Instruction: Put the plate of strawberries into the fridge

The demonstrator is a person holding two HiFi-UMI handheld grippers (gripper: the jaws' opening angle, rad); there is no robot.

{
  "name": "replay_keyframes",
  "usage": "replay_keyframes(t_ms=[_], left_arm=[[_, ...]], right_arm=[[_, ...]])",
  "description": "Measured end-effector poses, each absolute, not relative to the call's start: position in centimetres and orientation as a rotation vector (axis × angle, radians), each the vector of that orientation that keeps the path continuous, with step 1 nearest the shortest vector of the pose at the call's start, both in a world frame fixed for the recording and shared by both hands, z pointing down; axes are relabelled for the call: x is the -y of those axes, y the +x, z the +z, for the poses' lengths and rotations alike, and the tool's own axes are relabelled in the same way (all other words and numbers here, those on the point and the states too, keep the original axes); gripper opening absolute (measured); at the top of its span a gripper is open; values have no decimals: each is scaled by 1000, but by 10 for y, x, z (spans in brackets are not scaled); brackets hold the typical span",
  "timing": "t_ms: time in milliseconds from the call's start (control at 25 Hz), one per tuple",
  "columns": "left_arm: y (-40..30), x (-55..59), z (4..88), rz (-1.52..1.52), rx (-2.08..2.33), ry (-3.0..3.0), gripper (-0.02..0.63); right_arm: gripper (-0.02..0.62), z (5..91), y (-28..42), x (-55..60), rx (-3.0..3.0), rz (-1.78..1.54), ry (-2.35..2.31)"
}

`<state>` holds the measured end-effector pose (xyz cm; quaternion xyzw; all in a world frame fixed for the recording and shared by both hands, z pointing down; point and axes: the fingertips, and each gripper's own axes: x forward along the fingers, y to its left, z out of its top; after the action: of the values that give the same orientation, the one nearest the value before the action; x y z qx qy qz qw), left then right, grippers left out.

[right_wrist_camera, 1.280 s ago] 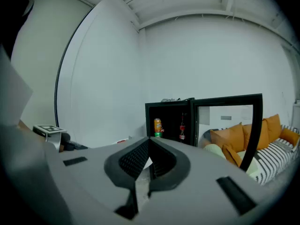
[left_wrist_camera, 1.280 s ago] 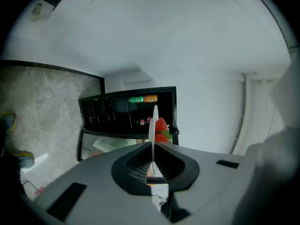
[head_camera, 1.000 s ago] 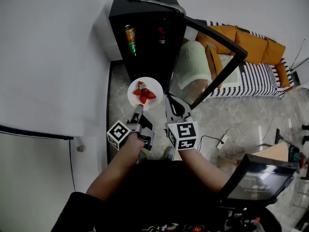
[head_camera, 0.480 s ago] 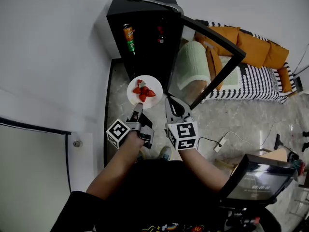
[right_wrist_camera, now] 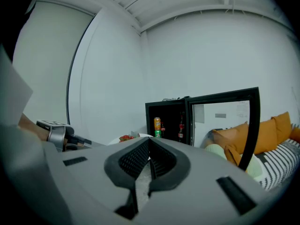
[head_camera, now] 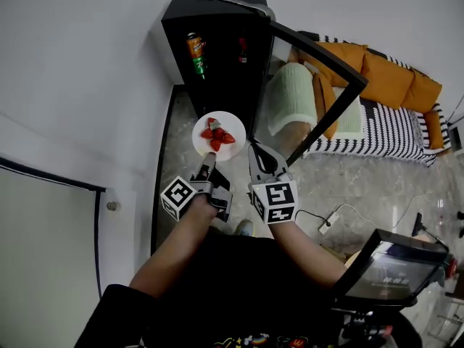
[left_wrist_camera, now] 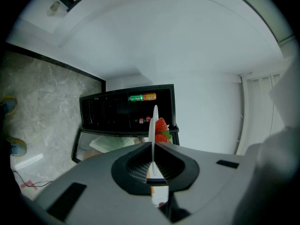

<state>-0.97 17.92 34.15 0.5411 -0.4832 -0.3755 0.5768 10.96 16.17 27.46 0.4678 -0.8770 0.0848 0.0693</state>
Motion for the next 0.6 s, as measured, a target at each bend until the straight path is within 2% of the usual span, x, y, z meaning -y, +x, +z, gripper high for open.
replay_keyframes(t_ms=[600], left_arm=[[-1,-175,341,-895,1132,1285,17]], right_arm=[[5,273,114,-163,2675,220,1373]])
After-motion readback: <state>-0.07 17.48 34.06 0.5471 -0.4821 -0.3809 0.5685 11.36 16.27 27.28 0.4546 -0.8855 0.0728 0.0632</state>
